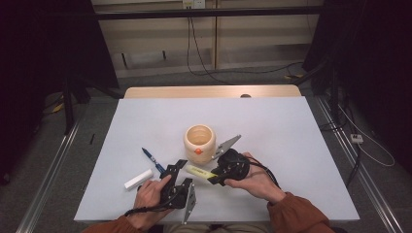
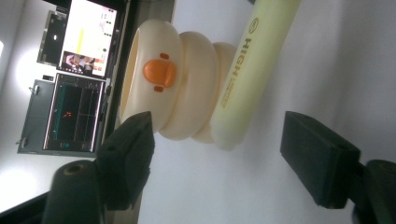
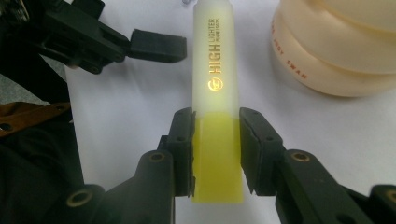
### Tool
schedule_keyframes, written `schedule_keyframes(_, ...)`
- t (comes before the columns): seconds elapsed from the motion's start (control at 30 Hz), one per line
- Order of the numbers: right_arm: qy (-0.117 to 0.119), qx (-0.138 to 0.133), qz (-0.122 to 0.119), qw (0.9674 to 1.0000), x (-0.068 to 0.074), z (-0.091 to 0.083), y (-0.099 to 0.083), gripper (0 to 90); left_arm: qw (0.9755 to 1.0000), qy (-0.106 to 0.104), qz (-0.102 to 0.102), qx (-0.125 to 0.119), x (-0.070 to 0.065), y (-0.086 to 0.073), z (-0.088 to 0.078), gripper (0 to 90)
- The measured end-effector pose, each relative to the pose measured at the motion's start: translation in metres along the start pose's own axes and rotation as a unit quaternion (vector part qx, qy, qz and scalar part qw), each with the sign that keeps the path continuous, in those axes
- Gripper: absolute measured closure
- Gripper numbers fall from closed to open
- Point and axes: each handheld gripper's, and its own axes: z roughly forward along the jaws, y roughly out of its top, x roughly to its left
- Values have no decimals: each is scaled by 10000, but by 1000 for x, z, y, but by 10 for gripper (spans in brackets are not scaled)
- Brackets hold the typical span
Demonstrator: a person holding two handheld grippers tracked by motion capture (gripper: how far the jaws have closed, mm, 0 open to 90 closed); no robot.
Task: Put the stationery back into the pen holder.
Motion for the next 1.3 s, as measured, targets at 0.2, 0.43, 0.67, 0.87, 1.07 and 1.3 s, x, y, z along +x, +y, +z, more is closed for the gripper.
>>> schedule_keyframes(0.2,53,28,-64,10000,3,5,4,674,9998,-30,209,-19,-6,6,0,366)
schedule_keyframes(0.43,99,20,-136,9999,7,9,8,674,9994,-25,355,-42,-12,11,2,545)
schedule_keyframes(0.67,118,9,-83,9999,8,11,8,674,9986,-61,529,-60,-14,15,3,644)
schedule_keyframes(0.87,138,-16,2,9999,7,12,8,674,9980,-88,612,-130,-17,17,4,701)
schedule_keyframes(1.07,188,-91,207,9996,3,11,6,674,9977,-23,657,-134,-18,16,6,728)
schedule_keyframes(1.3,237,-259,326,9988,0,9,5,669,9982,-139,570,-150,-16,16,6,776)
